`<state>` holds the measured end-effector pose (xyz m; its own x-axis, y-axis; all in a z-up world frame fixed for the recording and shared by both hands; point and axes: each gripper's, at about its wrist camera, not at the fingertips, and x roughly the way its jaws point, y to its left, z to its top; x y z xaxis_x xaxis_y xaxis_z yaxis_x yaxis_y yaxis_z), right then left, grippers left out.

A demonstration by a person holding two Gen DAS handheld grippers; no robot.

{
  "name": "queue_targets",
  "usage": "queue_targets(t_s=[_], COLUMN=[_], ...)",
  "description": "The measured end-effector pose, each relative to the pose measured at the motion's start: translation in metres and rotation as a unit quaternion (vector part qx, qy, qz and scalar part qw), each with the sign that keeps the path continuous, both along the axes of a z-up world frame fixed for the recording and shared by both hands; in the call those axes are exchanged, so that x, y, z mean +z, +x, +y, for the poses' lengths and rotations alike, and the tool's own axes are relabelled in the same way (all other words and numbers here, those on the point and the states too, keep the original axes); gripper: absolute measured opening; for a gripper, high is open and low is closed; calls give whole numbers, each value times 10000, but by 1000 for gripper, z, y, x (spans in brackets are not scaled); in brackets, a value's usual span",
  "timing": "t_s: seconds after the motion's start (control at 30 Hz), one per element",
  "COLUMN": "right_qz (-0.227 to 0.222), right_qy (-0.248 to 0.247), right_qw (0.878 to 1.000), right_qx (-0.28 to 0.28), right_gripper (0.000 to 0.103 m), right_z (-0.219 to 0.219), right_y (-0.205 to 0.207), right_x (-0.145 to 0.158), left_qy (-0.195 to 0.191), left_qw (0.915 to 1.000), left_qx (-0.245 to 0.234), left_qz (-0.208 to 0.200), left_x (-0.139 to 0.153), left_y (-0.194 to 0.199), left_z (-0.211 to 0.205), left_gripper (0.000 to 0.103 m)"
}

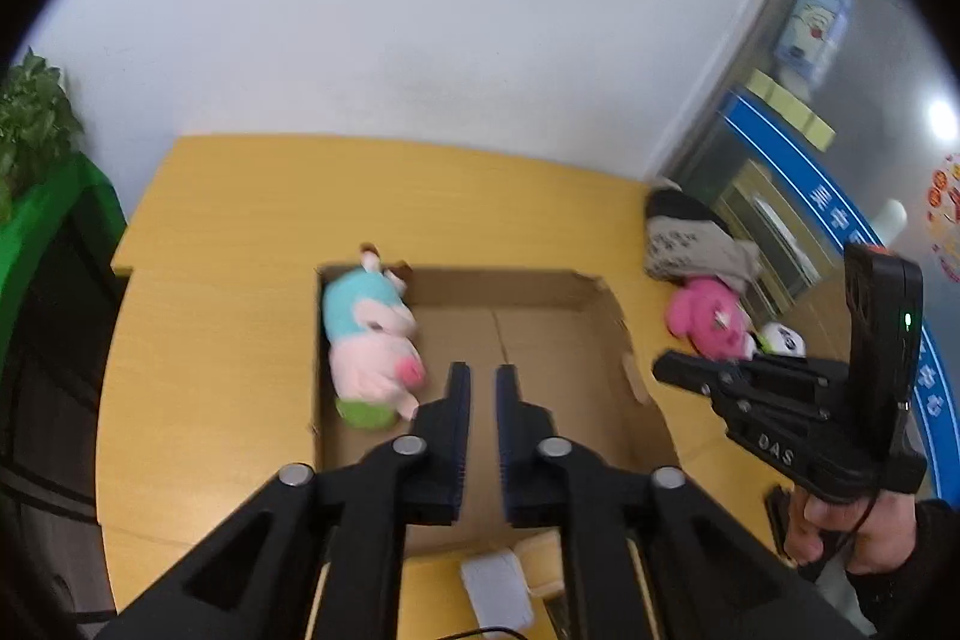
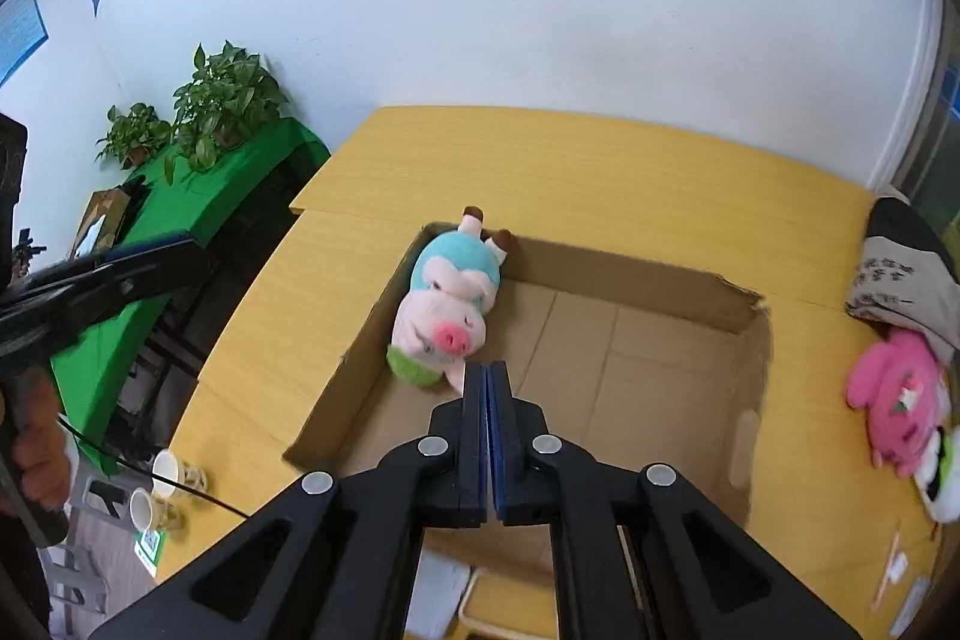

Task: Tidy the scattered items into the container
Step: 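Lower the plush pig into the box and open the right gripper, then reach the right gripper to the black charger box and grasp it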

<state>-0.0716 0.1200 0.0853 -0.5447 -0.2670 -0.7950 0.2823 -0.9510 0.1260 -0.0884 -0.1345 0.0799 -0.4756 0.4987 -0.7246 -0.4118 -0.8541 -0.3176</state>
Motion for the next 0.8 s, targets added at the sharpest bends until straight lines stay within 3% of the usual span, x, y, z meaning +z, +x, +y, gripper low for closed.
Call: queue_targets(t_s=[0.03, 0.07, 0.13, 0.17, 0.2, 0.3, 0.57, 0.8], right_qz=[7, 39, 257, 432, 522, 507, 388, -238], right_qy=[3, -1, 31, 87, 145, 176, -77, -301], right_qw=[10000, 9999, 9993, 9985, 9978, 9975, 9956, 9967], right_qx=[-50, -125, -272, -336, -371, -463, -848, -710], right_gripper=[14, 56, 103, 102, 102, 102, 102, 102], right_z=[1, 2, 5, 7, 9, 17, 57, 96], right_y=[8, 17, 40, 53, 63, 87, 135, 159], right_x=[5, 9, 23, 32, 39, 49, 45, -7], left_qy=[-9, 4, 72, 109, 131, 91, 151, -25], left_qw=[10000, 9999, 9999, 9999, 9998, 9998, 9996, 9986], left_qx=[6, 47, 83, 74, 78, 50, -177, -54], left_qz=[88, 156, 117, 82, 84, 170, -174, -523], left_x=[4, 7, 9, 10, 10, 12, 6, -16], left_y=[11, 21, 33, 40, 47, 66, 106, 130], left_z=[4, 4, 3, 2, 4, 10, 26, 47], left_gripper=[3, 5, 30, 58, 77, 78, 78, 78])
